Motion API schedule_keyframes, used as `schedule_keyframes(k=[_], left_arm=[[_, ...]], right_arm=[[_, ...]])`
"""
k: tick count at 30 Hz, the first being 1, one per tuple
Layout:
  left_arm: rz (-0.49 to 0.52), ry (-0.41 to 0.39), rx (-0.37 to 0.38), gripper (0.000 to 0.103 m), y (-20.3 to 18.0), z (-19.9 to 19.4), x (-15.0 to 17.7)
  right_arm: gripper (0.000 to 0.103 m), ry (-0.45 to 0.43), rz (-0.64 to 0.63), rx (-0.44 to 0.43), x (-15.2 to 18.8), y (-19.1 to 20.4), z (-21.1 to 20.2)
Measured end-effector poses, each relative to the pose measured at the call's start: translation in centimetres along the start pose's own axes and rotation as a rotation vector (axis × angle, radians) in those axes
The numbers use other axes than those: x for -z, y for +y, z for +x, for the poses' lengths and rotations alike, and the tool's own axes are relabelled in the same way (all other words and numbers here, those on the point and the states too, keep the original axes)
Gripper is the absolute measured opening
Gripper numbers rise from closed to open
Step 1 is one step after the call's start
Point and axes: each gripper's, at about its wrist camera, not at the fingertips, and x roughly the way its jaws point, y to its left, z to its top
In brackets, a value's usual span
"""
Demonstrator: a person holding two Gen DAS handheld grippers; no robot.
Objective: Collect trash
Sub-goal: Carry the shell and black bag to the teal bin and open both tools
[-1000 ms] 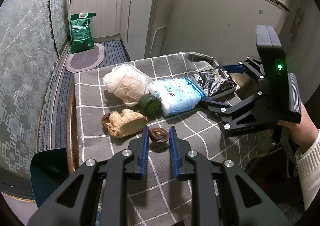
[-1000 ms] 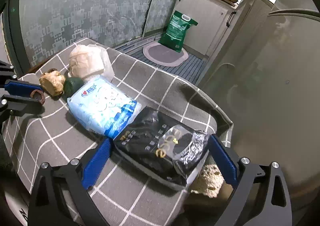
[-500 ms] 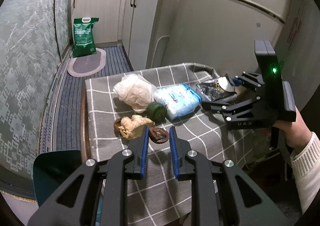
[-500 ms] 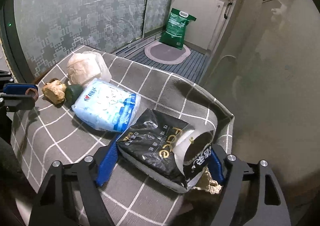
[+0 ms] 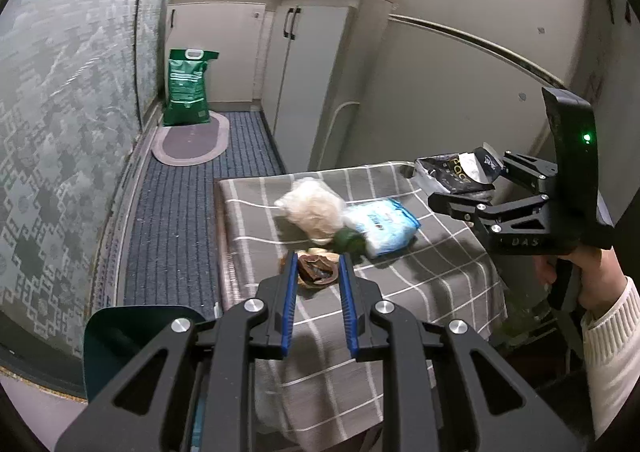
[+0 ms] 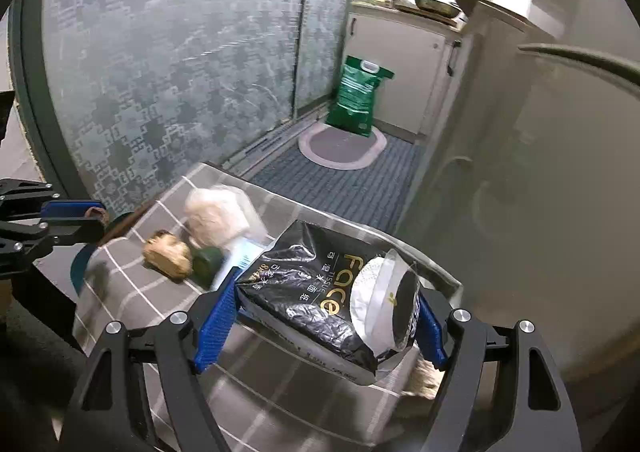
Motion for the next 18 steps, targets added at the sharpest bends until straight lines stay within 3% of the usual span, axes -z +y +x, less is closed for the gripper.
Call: schedule_keyframes(k=[18], left_arm=[[-0.063,0.031,-0.094,0.022,7.0,-2.7,2.9]], right_arm=[[0.077,-0.043,-0.097,-0.172,-5.7,10.0,1.5]])
